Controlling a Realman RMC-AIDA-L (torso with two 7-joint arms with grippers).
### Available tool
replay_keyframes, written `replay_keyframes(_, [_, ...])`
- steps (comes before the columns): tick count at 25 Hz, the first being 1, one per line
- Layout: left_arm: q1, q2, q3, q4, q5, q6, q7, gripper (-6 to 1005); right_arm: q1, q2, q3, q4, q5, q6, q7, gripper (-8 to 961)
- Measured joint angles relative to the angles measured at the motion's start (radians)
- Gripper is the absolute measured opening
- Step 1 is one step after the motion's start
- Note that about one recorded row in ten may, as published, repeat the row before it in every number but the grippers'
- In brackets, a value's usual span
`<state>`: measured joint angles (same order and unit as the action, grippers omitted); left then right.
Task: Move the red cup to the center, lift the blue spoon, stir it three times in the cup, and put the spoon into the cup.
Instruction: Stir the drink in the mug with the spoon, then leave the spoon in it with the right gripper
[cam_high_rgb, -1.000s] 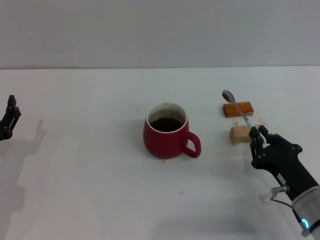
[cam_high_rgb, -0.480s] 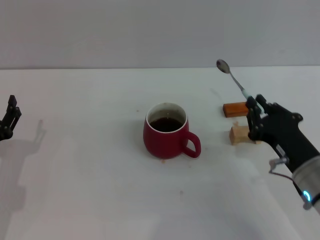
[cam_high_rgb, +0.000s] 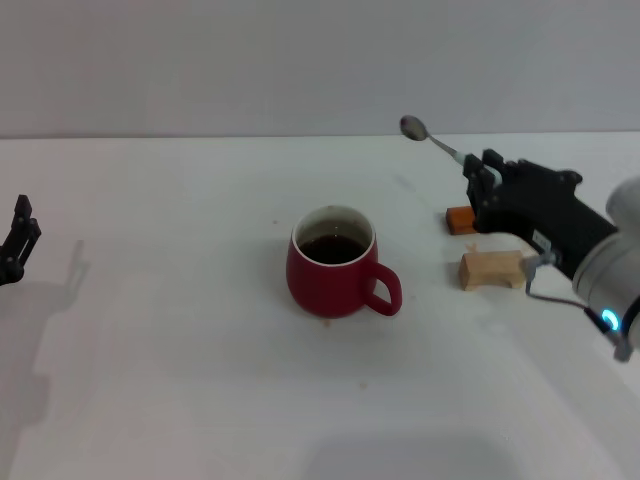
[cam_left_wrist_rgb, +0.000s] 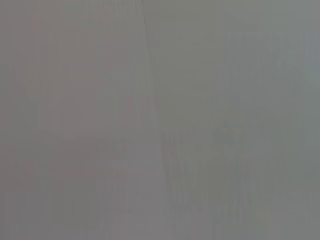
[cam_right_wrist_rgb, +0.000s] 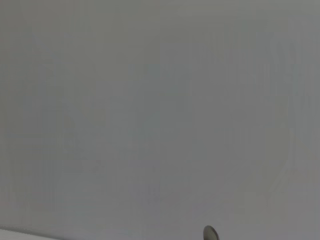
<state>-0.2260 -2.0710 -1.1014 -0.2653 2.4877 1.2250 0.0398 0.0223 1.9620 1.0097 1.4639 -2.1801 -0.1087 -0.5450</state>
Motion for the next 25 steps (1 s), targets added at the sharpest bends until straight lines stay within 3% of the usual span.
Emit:
replay_keyframes(1, [0.000, 0.000, 0.000, 0.001, -0.001, 0.000, 0.000, 834, -0.051, 0.059, 0.103, 0.088, -0.058, 0.154, -0.040, 142])
replay_keyframes(2, [0.000, 0.000, 0.000, 0.001, -0.001, 0.000, -0.001, 834, -0.051, 0.059, 0.103, 0.088, -0.058, 0.154, -0.040, 142])
replay_keyframes(4, [-0.001, 0.000, 0.000, 0.001, -0.002, 0.000, -0.001, 834, -0.081, 0.106, 0.182, 0.167, -0.137, 0.289, -0.038, 143])
replay_keyframes(5, [-0.001, 0.000, 0.000, 0.000, -0.002, 0.000, -0.001, 834, -0.084, 0.117, 0.211, 0.206, -0.176, 0.352, -0.012, 143])
replay_keyframes(6, [-0.001, 0.001, 0.000, -0.001, -0.002, 0.000, -0.003, 834, -0.066, 0.111, 0.241, 0.267, -0.224, 0.450, 0.069, 144])
replay_keyframes(13, [-0.001, 0.002, -0.001, 0.001, -0.003, 0.005, -0.020, 834, -0.008, 0.112, 0.301, 0.406, -0.379, 0.694, 0.231, 147])
replay_keyframes(21, [0.004, 0.002, -0.007, 0.001, -0.005, 0.007, -0.024, 834, 0.100, 0.112, 0.374, 0.555, -0.423, 1.032, 0.317, 151])
replay_keyframes(25, [0.004, 0.002, -0.007, 0.004, -0.005, 0.006, -0.025, 834, 0.188, 0.111, 0.402, 0.567, -0.444, 1.181, 0.346, 153])
